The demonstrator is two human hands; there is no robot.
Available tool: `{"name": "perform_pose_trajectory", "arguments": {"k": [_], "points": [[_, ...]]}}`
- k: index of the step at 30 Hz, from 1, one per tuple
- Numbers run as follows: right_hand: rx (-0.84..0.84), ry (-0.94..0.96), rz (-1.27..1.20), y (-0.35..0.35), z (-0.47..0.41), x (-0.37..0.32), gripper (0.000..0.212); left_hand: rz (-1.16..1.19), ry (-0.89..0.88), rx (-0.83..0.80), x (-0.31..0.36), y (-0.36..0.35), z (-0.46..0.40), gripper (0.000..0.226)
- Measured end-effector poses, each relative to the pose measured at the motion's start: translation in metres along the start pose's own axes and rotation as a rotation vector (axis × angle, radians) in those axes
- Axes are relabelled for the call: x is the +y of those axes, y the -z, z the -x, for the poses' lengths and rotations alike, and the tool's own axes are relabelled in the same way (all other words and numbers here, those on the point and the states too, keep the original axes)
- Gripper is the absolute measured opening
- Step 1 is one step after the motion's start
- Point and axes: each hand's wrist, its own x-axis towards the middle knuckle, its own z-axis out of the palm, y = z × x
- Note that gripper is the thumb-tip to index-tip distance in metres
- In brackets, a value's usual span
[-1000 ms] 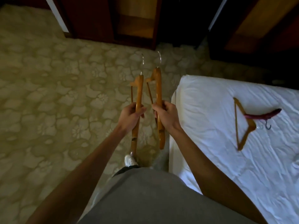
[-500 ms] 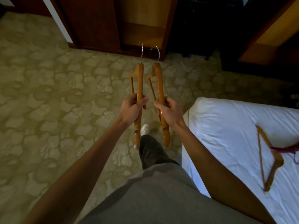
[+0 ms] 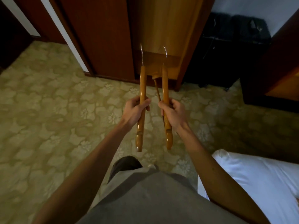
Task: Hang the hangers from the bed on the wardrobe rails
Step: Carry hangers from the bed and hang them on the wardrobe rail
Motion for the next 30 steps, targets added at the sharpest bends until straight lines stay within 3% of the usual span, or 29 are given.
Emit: {"name": "perform_pose_trajectory", "arguments": {"k": [13, 19, 30], "points": [[-0.072, -0.001, 0.112, -0.088, -0.263, -0.064, 0.024, -0.022, 0.033, -0.018, 0.019, 0.084, -0.262, 0.031], [-0.045, -0.023, 0.137, -0.123, -0.386, -0.107, 0.019, 0.002, 0.009, -0.061, 0.049, 0.124, -0.395, 0.021], [0.036, -0.038, 0.123, -0.125, -0.539, -0.180, 0.020, 0.100, 0.051, -0.167, 0.117, 0.127, -0.588, 0.022]]}}
